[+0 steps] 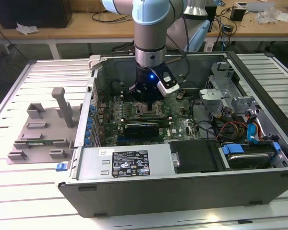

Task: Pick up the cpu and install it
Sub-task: 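Close the cpu cover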

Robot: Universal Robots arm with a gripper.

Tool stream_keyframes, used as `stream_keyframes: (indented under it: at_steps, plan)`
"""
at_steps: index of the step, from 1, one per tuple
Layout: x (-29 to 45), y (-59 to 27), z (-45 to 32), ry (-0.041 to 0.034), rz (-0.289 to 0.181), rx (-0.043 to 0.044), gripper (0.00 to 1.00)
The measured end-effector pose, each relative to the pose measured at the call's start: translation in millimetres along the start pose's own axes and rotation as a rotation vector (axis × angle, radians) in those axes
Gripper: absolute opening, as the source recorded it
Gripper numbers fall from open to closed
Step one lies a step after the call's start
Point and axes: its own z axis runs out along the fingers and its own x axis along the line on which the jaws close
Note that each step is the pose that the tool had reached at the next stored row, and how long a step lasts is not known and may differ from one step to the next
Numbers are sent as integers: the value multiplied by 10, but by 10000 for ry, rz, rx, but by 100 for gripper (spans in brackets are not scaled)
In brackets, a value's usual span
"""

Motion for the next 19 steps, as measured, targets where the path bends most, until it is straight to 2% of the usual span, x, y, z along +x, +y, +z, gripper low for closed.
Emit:
stream_keyframes:
  at_steps: [2, 4, 7, 9, 12, 16, 19]
  plan:
    - [-1, 0, -48, 2, 0, 3, 11]
    - [33, 1, -49, -19, -2, 7, 11]
    - [77, 5, -48, -50, 0, 7, 11]
    - [167, 8, -44, -96, -4, 10, 11]
    - [236, 12, -27, -129, -3, 10, 11]
    - [292, 14, -3, -148, -3, 6, 11]
    - [300, 14, 1, -147, -4, 8, 11]
